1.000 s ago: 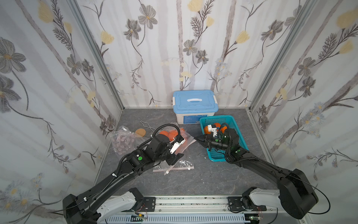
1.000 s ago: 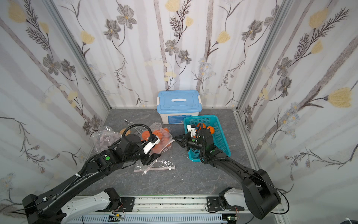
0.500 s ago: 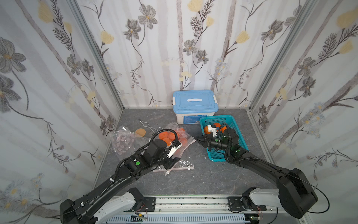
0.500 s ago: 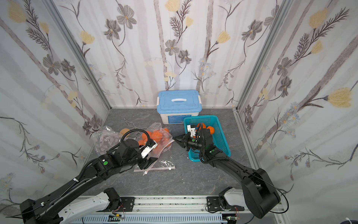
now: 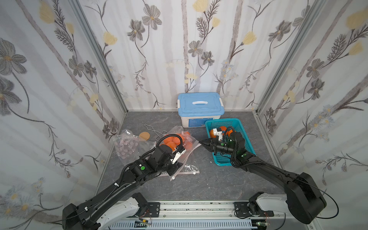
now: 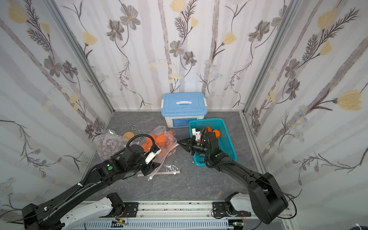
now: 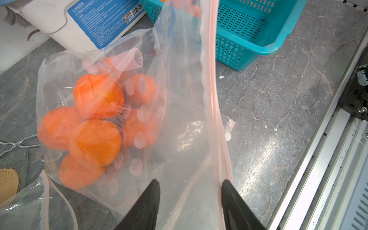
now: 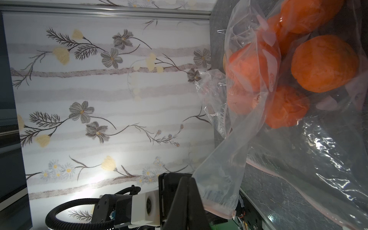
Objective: Open the zip-top bag and take out the orange
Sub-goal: Open the zipper of the food storage bag at the center of the board.
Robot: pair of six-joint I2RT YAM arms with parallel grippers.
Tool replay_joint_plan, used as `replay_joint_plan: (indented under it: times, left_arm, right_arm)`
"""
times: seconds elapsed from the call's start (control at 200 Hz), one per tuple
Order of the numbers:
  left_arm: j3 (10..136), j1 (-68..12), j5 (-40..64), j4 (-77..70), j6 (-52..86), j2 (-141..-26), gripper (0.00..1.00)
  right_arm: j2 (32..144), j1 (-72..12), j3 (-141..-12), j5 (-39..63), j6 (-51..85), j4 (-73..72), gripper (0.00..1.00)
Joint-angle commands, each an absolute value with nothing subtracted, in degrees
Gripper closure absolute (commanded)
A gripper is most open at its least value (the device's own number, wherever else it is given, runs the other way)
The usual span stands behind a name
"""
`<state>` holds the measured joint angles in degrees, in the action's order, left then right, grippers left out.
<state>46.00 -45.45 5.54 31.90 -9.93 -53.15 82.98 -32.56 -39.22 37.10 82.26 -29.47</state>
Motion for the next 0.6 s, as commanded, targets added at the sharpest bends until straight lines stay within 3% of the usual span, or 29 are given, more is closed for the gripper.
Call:
replay_joint_plan:
  times: [0.0,0.35,0.46,0.595]
  left_arm:
    - [46.63,-45.44,3.91,29.97,-8.15,-54.33,0.53]
    - [47.59,-45.44,5.97,22.93,-3.14,-58.61,0.58]
    - [48.74,-45.44,4.46,24.41,-3.03,-60.26,0.71]
    - [49.57,-45.44,0.79,25.8,-1.46,-59.54,0.98]
  right_arm:
    - [83.32,-32.7,-39.72,36.17,82.87,-32.17,1.0]
    - [83.58,-33.33,-39.31,36.03,82.97,-32.66,1.0]
    - [83.25,-33.31,-39.28,36.11,82.86,-32.55,1.0]
    - [82.31,-33.16,-40.2,35.25,78.57,-29.16,1.0]
